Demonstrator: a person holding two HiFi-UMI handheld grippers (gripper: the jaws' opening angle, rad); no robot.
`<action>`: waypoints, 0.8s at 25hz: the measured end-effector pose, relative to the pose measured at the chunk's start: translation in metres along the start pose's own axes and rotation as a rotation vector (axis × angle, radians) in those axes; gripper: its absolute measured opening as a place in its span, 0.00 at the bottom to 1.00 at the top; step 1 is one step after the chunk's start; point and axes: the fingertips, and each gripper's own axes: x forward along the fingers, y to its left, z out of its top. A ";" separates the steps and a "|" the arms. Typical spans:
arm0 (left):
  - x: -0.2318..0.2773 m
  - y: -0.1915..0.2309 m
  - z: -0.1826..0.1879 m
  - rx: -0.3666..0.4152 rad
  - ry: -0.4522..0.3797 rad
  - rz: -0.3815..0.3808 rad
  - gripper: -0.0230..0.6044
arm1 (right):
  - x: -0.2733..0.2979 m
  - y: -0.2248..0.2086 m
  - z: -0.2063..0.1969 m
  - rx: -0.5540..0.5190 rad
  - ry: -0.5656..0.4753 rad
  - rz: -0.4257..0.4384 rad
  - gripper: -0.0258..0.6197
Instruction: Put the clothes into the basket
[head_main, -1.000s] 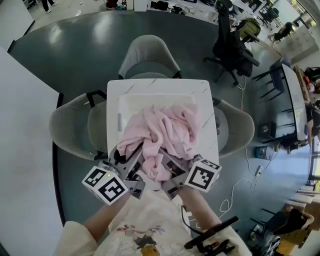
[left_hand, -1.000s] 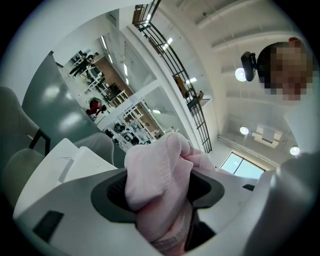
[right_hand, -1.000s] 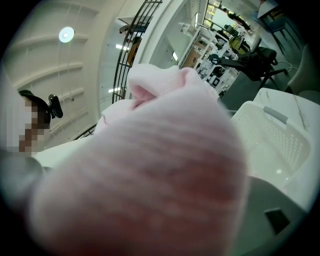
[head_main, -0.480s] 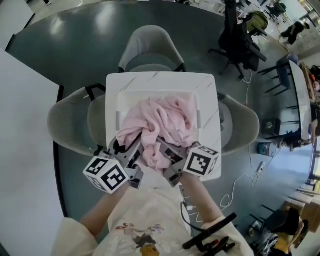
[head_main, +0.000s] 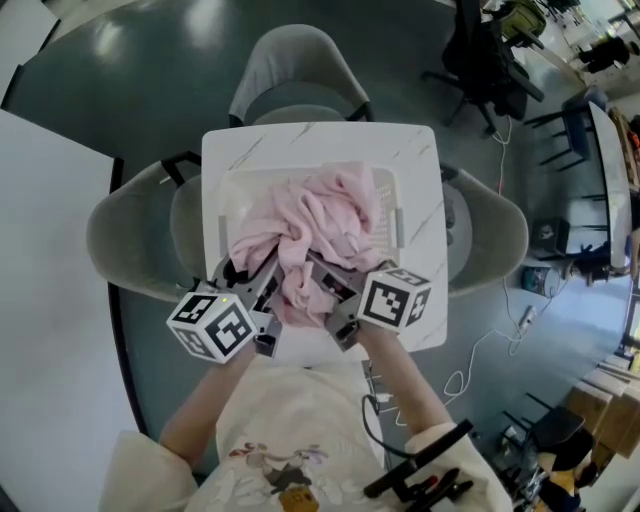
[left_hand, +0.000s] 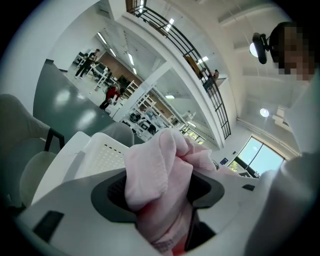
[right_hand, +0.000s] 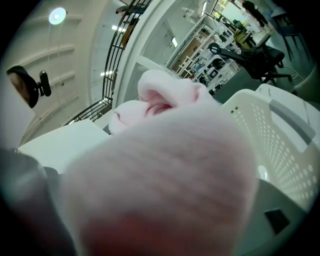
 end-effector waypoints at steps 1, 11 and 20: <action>0.004 0.004 -0.003 0.003 0.011 0.007 0.50 | 0.001 -0.005 0.000 -0.009 0.012 -0.011 0.65; 0.030 0.044 -0.027 0.016 0.100 0.087 0.50 | 0.026 -0.052 -0.012 -0.055 0.145 -0.075 0.65; 0.053 0.072 -0.039 0.021 0.188 0.147 0.50 | 0.044 -0.085 -0.016 -0.009 0.237 -0.144 0.65</action>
